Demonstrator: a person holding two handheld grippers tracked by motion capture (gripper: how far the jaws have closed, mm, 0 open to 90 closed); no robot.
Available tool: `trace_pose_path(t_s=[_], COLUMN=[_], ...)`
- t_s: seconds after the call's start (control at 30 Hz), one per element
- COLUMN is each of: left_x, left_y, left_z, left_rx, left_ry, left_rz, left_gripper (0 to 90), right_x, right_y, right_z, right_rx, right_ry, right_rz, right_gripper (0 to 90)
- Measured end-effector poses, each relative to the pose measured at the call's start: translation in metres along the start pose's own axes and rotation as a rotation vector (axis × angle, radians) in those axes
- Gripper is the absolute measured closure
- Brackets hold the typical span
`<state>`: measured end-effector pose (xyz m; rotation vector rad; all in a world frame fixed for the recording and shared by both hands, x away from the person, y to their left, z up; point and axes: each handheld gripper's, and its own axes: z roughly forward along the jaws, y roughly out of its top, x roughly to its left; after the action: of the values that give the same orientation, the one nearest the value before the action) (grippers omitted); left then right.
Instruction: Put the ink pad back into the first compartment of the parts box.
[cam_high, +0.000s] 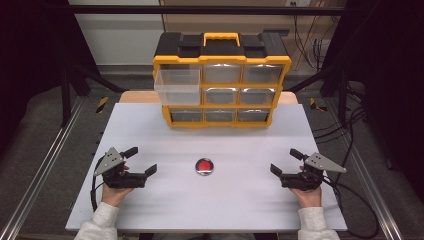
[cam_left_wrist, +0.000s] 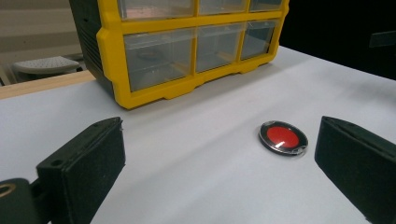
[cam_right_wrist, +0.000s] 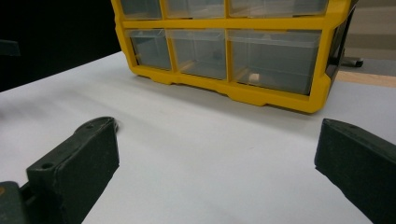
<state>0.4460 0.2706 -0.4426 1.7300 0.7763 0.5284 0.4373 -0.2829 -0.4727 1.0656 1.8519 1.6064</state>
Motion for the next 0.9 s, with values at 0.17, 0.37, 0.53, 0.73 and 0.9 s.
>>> trace_pose_path(t_s=[0.17, 0.37, 0.53, 0.73, 0.9], left_x=[-0.001, -0.002, -0.004, -0.009, -0.015], left_y=[0.002, 0.005, 0.008, 0.014, 0.018], left_z=[0.0, 0.001, 0.003, 0.007, 0.011], left_rx=[-0.002, 0.005, 0.011, 0.013, 0.02], left_ry=[0.0, 0.0, 0.0, -0.006, -0.014], left_rz=[0.003, 0.006, 0.009, 0.015, 0.022], left_gripper=[1.3, 1.4, 1.5, 1.5, 1.5], right_x=[0.0, 0.0, 0.0, 0.0, 0.0], right_y=[0.0, 0.0, 0.0, 0.0, 0.0], right_z=[0.001, 0.001, 0.0, 0.001, 0.0], right_rx=[0.01, 0.011, 0.008, 0.01, 0.014], right_ry=[-0.001, 0.001, 0.003, 0.004, 0.001], right_rz=[0.0, -0.003, -0.003, -0.006, -0.008], right_gripper=[0.4, 0.4, 0.4, 0.4, 0.4])
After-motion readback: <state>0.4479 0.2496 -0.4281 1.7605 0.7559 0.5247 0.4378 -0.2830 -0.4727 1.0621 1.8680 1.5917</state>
